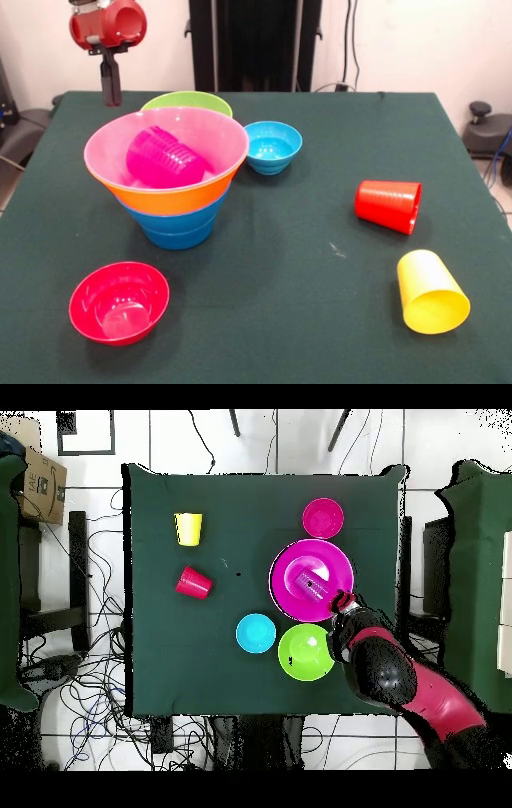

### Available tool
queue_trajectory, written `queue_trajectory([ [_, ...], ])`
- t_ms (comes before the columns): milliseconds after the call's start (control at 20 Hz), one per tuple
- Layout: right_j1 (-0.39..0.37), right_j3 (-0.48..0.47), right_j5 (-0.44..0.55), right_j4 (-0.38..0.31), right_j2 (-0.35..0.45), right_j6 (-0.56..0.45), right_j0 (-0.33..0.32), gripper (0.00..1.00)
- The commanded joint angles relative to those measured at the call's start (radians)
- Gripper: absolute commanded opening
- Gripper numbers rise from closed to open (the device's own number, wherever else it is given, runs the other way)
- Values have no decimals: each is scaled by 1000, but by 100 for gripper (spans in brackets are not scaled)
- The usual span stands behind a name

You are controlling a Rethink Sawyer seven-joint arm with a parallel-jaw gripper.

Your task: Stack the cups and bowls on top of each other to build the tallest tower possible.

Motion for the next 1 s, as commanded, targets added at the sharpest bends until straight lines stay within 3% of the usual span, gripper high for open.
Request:
queue_trajectory([
  [50, 24, 95, 23, 59, 96, 204, -28, 0],
  [100, 6, 92, 52, 53, 76, 169, -10, 100],
  [250, -4, 88, -23, 60, 55, 211, 5, 100],
  [450, 0, 93, -18, 78, 59, 213, 3, 100],
  [600, 59, 82, -73, 59, 106, 211, -32, 100],
  [1000, 179, 57, -182, 32, 170, 226, -45, 100],
])
